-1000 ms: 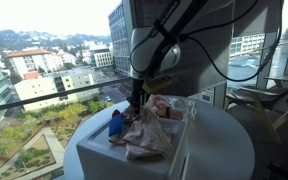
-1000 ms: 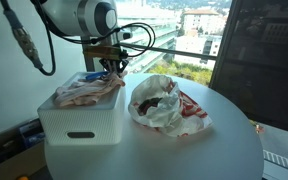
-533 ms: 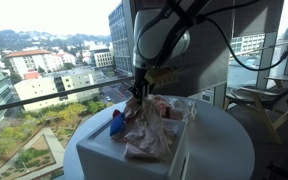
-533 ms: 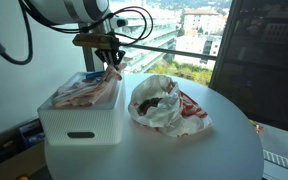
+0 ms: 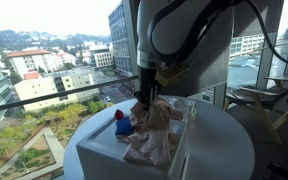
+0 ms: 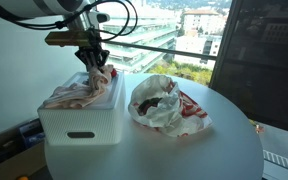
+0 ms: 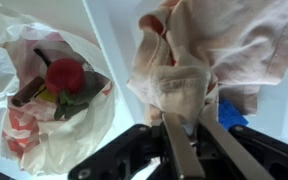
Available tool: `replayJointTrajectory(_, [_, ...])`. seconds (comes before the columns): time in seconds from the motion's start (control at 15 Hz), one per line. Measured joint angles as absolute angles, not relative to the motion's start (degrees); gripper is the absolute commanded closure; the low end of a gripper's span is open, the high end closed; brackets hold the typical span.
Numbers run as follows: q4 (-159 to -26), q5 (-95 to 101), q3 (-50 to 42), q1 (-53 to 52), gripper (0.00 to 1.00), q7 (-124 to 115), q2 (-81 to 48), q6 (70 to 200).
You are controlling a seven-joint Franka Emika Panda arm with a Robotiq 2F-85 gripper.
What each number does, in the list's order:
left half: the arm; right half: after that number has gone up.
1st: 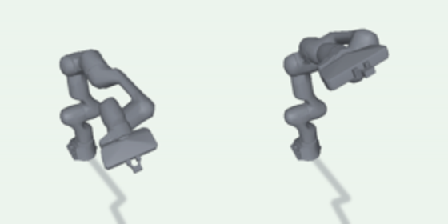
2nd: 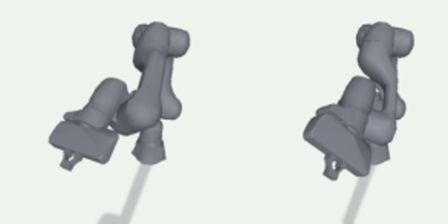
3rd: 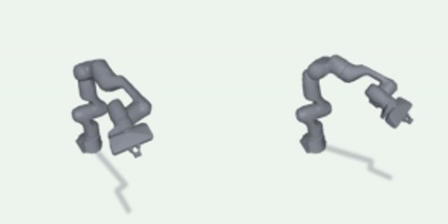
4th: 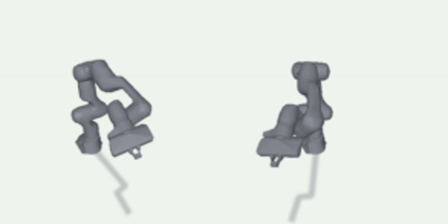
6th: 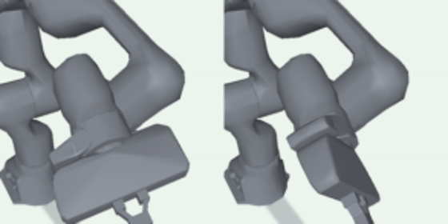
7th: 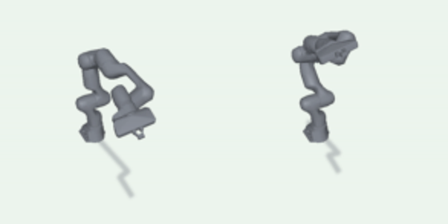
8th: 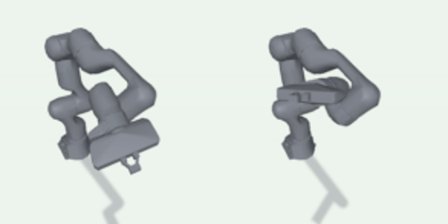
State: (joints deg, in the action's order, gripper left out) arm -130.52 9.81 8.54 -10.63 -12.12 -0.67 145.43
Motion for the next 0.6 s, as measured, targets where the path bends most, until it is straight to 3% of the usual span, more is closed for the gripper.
replayJointTrajectory(0.13, [-132.9,9.8,9.9,-11.1,0.93,-10.6,-0.3,146.3])
replayJointTrajectory(0.27, [-134.8,9.5,10.9,-11.6,0.58,-9.1,-0.4,148.0])
replayJointTrajectory(0.6, [-137.2,3.8,13.1,-13.3,0.22,-5.3,-0.5,149.1])
